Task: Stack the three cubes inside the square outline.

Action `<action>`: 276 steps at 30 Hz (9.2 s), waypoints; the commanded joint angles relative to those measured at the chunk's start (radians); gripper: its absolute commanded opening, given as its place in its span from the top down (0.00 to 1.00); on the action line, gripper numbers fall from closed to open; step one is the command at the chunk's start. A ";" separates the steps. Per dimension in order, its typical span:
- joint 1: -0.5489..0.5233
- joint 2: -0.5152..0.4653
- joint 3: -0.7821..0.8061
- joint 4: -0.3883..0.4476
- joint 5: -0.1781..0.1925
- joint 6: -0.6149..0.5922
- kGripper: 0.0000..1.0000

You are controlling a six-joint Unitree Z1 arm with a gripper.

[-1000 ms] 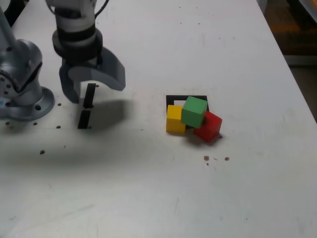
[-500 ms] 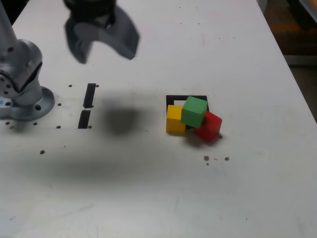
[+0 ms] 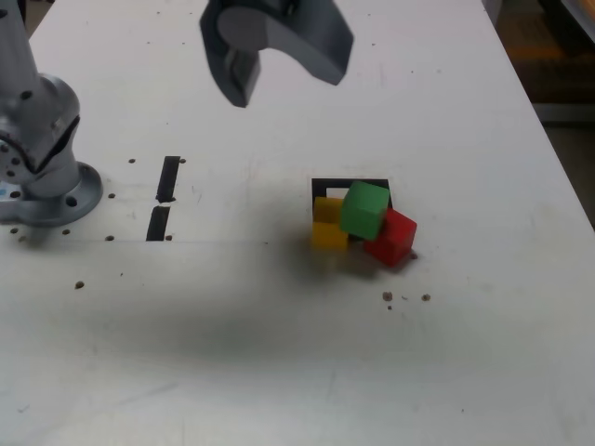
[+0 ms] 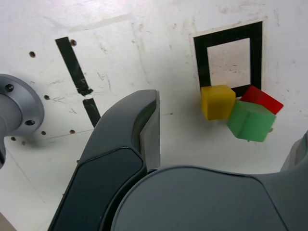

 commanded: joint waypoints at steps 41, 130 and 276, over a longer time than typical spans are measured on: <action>-0.116 0.361 -0.181 -0.030 -0.007 0.053 0.07; 0.329 0.270 -0.025 -0.149 0.007 0.069 0.91; 0.034 0.280 0.067 -0.131 -0.020 -0.028 0.01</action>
